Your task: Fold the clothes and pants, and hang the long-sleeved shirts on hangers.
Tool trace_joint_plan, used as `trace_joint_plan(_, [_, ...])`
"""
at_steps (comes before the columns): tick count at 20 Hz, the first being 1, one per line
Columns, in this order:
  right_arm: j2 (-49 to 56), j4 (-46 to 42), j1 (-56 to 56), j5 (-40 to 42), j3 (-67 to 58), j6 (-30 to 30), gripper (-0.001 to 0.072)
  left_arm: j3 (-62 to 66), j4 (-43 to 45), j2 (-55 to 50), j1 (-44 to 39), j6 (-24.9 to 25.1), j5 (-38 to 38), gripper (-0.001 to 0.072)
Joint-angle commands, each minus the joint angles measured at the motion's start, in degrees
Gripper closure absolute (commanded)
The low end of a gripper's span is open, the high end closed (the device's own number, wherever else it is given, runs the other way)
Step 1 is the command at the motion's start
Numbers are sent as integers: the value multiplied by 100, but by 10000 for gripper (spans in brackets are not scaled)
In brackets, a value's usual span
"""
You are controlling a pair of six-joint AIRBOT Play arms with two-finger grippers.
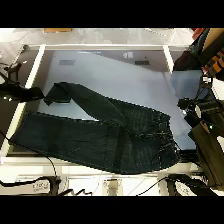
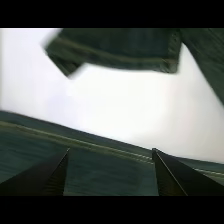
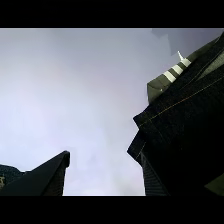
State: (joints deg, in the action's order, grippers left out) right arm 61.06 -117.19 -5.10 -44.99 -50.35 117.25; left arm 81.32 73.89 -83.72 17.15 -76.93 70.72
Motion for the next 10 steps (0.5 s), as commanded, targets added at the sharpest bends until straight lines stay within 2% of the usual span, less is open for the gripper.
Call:
trace_joint_plan(1, [4,7,-2,-2,-4,2,204,-621,-588,-175,-22,-490,-319,81])
trace_joint_plan(3, [4,4,-2,0,-7,2,204,-813,-1237,-516,-149,-538,-769,73])
trace_joint_plan(6, [2,2,-2,7,-7,2,205,-811,-2804,-1137,-247,-490,-1515,73])
trace_joint_plan(10, [2,2,-2,203,-7,2,205,-811,-3292,-1888,-363,-496,-1917,71])
